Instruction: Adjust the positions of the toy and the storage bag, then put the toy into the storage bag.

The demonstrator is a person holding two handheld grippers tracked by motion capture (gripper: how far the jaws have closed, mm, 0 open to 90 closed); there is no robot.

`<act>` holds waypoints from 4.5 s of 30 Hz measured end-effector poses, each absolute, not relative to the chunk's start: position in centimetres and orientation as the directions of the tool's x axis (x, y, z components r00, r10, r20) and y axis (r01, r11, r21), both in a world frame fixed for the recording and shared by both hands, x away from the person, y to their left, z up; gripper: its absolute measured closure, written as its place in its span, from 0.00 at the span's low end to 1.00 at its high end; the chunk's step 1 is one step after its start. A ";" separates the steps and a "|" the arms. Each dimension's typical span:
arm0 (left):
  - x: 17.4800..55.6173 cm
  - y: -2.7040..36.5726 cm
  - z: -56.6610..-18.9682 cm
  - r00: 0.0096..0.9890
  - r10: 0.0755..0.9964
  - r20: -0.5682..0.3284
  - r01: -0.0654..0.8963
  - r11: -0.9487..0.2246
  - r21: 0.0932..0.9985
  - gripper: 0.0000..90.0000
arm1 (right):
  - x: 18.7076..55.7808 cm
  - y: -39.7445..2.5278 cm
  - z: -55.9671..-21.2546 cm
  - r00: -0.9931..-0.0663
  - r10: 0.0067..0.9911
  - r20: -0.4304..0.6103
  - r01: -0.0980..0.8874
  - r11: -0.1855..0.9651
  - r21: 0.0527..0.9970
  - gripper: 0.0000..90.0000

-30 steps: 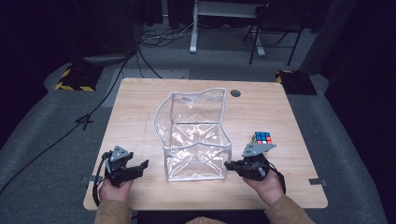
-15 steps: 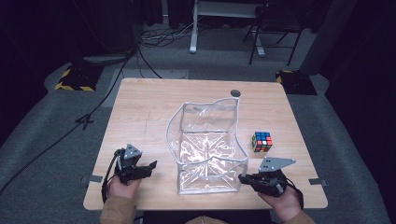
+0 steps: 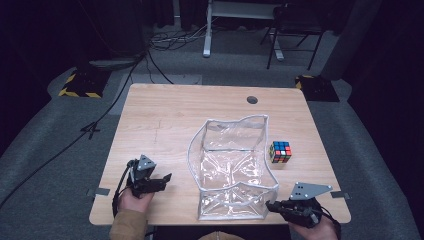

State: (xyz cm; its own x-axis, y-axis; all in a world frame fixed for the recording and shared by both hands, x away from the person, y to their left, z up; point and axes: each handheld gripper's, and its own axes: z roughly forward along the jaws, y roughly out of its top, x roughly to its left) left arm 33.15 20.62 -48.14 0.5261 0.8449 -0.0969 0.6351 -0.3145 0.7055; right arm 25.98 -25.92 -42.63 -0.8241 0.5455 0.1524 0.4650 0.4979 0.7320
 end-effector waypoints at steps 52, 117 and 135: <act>32.4 21.4 -50.2 0.519 0.854 -0.034 0.636 -0.359 0.683 0.23 | 42.1 -29.2 -46.0 -0.363 0.929 0.077 0.702 0.218 0.678 0.20; 32.2 21.3 -50.2 0.518 0.855 -0.031 0.632 -0.358 0.688 0.21 | 38.4 -31.1 -44.0 -0.585 0.811 0.021 0.743 0.524 0.417 0.37; 32.3 21.3 -50.3 0.522 0.852 -0.031 0.631 -0.361 0.687 0.20 | 38.3 -31.7 -37.7 -0.636 0.771 0.039 0.684 0.539 0.492 0.37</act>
